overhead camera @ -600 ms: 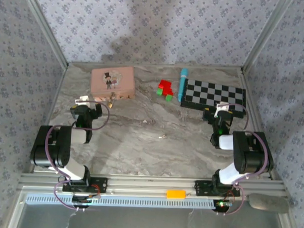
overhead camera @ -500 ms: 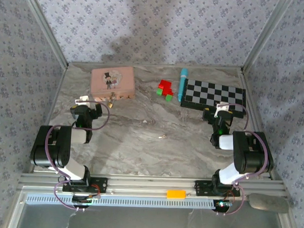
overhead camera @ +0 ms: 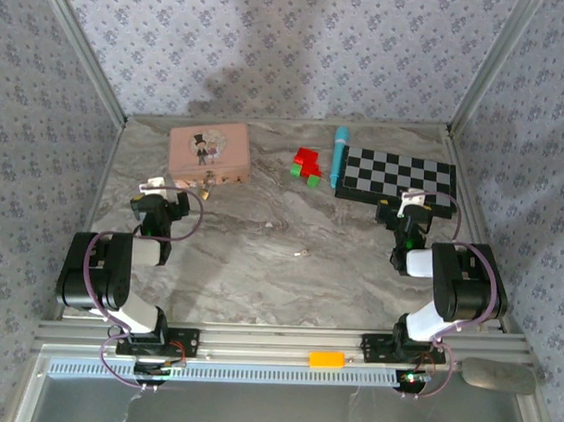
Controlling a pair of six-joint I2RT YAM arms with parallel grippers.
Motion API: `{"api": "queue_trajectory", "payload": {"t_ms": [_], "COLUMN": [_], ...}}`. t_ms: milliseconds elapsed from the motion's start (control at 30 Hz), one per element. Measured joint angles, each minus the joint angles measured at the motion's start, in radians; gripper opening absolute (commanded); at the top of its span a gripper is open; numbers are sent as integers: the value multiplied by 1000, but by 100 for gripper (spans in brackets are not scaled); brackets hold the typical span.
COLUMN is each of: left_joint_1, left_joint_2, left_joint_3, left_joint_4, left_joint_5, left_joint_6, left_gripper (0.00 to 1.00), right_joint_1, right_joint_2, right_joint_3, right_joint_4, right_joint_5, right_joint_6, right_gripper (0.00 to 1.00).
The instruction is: Unlock a padlock with a key
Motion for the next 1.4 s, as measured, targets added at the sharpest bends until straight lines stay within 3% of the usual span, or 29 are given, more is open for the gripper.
{"api": "queue_trajectory", "payload": {"t_ms": [633, 833, 1133, 1400], "left_joint_1": [0, -10, -92, -106], "left_joint_2": [0, -58, -281, -393], "left_joint_3": [0, 48, 111, 141], "left_joint_4": [-5, -186, -407, -554], "left_joint_5": [1, 0, -29, 35], "left_joint_6": [6, 7, -27, -281], "left_gripper": [100, 100, 100, 100], "right_joint_1": [19, 69, 273, 469], "right_joint_2": [-2, -67, -215, -222], "right_joint_3": [-1, -30, 138, 412], "right_joint_4": [2, 8, -262, -675], "right_joint_5": [0, 49, 175, 154], "right_joint_6": [-18, -49, -112, -33], "right_gripper": [100, 100, 100, 98]}}
